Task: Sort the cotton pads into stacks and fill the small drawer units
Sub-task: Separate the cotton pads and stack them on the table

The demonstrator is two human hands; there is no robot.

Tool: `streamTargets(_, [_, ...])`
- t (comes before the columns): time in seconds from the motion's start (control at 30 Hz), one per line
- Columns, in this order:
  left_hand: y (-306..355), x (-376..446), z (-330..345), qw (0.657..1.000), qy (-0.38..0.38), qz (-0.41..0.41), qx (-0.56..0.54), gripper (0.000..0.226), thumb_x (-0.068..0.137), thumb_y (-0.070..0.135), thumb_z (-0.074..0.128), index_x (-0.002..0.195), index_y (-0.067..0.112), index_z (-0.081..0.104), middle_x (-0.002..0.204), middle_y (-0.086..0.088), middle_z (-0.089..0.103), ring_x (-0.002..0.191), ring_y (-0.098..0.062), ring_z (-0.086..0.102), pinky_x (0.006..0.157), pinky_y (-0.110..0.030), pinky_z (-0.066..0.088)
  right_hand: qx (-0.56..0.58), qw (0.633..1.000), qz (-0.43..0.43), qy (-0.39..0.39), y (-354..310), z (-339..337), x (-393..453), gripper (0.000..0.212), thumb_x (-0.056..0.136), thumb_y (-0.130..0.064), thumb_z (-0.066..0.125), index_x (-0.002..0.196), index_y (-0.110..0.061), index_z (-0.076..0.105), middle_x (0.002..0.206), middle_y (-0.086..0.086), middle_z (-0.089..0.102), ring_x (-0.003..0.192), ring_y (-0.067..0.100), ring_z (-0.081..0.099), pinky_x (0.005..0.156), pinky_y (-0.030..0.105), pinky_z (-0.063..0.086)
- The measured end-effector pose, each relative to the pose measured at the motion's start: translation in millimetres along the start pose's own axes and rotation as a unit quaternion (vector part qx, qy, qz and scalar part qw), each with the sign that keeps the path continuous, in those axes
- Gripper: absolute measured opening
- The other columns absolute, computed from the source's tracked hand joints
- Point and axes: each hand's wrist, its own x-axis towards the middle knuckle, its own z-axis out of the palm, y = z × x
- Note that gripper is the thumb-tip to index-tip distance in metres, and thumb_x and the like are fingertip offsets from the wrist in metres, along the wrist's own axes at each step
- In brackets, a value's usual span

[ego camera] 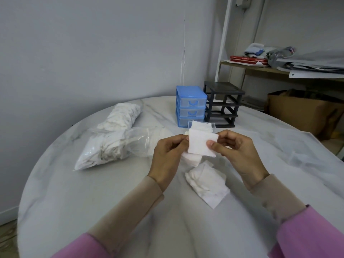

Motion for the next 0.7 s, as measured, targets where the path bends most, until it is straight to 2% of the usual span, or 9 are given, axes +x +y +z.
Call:
streamTargets(0.07, [1.4, 0.1, -0.3, 1.000, -0.003, 0.001, -0.012, 0.024, 0.091, 0.003, 0.051, 0.084, 0.016, 0.070, 0.070, 0.014, 0.069, 0.071, 0.002, 0.061, 0.066, -0.013, 0.047, -0.006, 1.000, 0.016, -0.002, 0.7, -0.6, 0.3, 0.010, 0.075, -0.009, 0.073, 0.078, -0.010, 0.064, 0.081, -0.002, 0.064, 0.072, 0.008, 0.057, 0.067, 0.019, 0.048])
streamTargets(0.17, [1.9, -0.1, 0.1, 1.000, -0.013, -0.003, -0.017, 0.023, 0.091, 0.003, 0.050, 0.085, 0.014, 0.069, 0.068, 0.016, 0.068, 0.069, 0.005, 0.060, 0.065, -0.011, 0.046, 0.037, 0.998, 0.040, -0.015, -1.5, -0.7, -0.8, 0.009, 0.077, -0.003, 0.069, 0.078, -0.007, 0.062, 0.075, -0.002, 0.066, 0.067, 0.005, 0.061, 0.060, 0.015, 0.050])
streamTargets(0.23, [1.0, -0.5, 0.5, 1.000, -0.018, -0.008, -0.021, 0.023, 0.091, 0.003, 0.050, 0.088, 0.014, 0.070, 0.070, 0.014, 0.069, 0.071, 0.004, 0.062, 0.065, -0.011, 0.046, 0.046, 0.998, 0.043, -0.010, -2.6, -0.4, -1.1, 0.010, 0.077, 0.000, 0.069, 0.077, -0.007, 0.062, 0.072, 0.000, 0.064, 0.062, 0.003, 0.060, 0.058, 0.013, 0.049])
streamTargets(0.4, [-1.8, 0.6, 0.8, 0.999, -0.008, -0.023, -0.029, 0.022, 0.088, -0.005, 0.051, 0.095, 0.005, 0.069, 0.083, 0.006, 0.069, 0.074, 0.003, 0.062, 0.068, -0.012, 0.046, 0.044, 0.998, 0.036, 0.024, -4.7, -1.9, -0.5, 0.013, 0.075, 0.000, 0.071, 0.077, -0.009, 0.062, 0.076, 0.004, 0.062, 0.065, 0.009, 0.058, 0.060, 0.013, 0.049])
streamTargets(0.53, [-2.9, 0.6, 0.1, 1.000, -0.021, -0.015, -0.009, 0.032, 0.085, -0.012, 0.050, 0.099, 0.011, 0.067, 0.097, 0.000, 0.067, 0.078, 0.005, 0.062, 0.071, -0.011, 0.046, 0.064, 0.996, 0.037, 0.042, -8.6, -6.8, 0.4, 0.012, 0.079, 0.001, 0.067, 0.082, -0.009, 0.061, 0.082, 0.003, 0.063, 0.063, 0.002, 0.062, 0.059, 0.014, 0.052])
streamTargets(0.63, [-2.6, 0.3, -0.5, 0.999, -0.033, 0.001, -0.004, 0.040, 0.084, -0.016, 0.050, 0.095, 0.019, 0.066, 0.095, 0.005, 0.067, 0.079, 0.006, 0.062, 0.070, -0.009, 0.045, 0.074, 0.996, 0.033, 0.044, -11.8, -8.2, 0.0, 0.011, 0.081, 0.001, 0.065, 0.085, -0.008, 0.060, 0.080, 0.003, 0.063, 0.062, 0.000, 0.063, 0.058, 0.014, 0.053])
streamTargets(0.7, [-4.5, 0.7, -1.0, 0.999, -0.038, 0.002, 0.013, 0.037, 0.084, -0.014, 0.051, 0.097, 0.018, 0.063, 0.095, 0.002, 0.067, 0.081, 0.000, 0.063, 0.069, -0.010, 0.046, 0.080, 0.995, 0.029, 0.044, -13.5, -7.5, -0.5, 0.012, 0.081, 0.001, 0.064, 0.086, -0.009, 0.059, 0.078, 0.002, 0.065, 0.062, 0.001, 0.063, 0.058, 0.014, 0.052])
